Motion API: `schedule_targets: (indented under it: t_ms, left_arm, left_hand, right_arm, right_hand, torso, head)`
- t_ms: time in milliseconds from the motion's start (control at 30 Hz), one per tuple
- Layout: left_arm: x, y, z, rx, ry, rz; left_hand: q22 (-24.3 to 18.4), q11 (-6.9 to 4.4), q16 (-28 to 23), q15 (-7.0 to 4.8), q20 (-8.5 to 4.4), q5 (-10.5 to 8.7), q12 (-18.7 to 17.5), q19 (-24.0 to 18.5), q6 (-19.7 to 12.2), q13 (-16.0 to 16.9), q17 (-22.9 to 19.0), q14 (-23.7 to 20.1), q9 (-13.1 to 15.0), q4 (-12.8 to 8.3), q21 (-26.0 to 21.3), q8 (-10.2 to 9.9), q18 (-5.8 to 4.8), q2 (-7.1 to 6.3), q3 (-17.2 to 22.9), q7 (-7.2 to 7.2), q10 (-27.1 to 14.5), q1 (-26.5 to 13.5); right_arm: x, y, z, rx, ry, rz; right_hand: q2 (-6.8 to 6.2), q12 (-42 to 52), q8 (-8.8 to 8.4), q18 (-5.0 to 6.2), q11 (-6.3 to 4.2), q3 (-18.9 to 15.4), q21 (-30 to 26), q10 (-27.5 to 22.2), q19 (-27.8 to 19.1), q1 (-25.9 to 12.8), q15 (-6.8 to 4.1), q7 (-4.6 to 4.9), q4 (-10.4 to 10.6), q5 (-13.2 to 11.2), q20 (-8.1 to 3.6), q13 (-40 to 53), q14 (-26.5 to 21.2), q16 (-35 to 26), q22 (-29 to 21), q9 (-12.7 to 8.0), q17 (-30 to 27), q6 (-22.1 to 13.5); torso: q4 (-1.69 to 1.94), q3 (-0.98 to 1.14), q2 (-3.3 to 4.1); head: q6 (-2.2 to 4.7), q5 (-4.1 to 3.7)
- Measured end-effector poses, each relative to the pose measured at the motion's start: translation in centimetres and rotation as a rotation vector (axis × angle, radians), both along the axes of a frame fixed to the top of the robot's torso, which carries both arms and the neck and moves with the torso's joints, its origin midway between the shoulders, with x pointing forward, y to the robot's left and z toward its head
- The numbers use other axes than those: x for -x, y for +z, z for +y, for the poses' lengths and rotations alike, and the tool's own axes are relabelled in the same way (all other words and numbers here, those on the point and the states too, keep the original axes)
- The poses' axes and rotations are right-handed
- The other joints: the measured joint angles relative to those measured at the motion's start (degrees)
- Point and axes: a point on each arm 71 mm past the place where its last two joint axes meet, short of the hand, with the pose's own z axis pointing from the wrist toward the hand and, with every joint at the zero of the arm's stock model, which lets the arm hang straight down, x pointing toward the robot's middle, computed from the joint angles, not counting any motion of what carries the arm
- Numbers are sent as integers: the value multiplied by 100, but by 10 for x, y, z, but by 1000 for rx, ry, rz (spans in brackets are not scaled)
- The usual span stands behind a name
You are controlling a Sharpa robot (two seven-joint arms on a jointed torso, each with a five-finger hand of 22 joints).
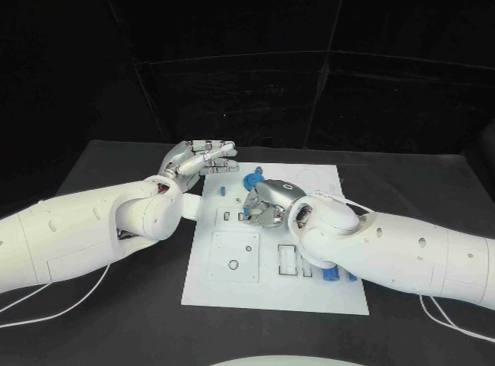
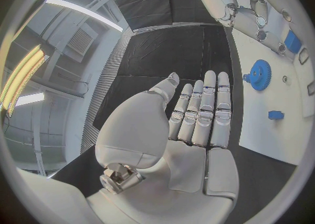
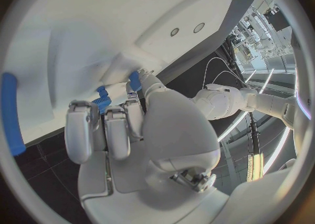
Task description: Assemble the parts on the task board
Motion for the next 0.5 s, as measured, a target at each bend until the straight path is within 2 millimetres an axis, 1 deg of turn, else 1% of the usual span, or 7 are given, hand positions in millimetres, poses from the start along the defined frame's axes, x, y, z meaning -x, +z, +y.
schedule_targets:
  t_ms: [333,433,500]
  left_arm:
    - [0,0,0,1,0,0]
    - [0,0,0,1,0,1]
    - [0,0,0,1,0,1]
  left_hand:
    - [0,0,0,0,0,0,0,0,0,0,0,0,0,0,0,0,0,0,0,0,0,0]
    - [0,0,0,0,0,0,0,0,0,0,-1,0,0,0,0,0,0,0,0,0,0,0]
    - [0,0,0,0,0,0,0,0,0,0,-1,0,0,0,0,0,0,0,0,0,0,0]
  right_arm:
    - [1,-1,-1,8,3,-1]
    - [1,-1,-2,14,3,-1]
    - [2,-1,-2,17,4,-1]
  right_hand:
    - [-8,-8,21,0,0,0,0,0,0,-8,0,1,0,0,0,0,0,0,0,-1,-1,-22]
    - [-22,-38,22,0,0,0,0,0,0,-23,0,8,0,0,0,0,0,0,0,-2,-1,-30]
    - [-45,-45,22,0,21,0,0,-21,0,-45,0,4,0,0,0,0,0,0,0,-5,-1,-36]
  torso:
    - [3,1,0]
    - [3,1,0]
    - [3,2,0]
  head:
    - [-21,5]
    - [-26,7]
    - [-32,8]
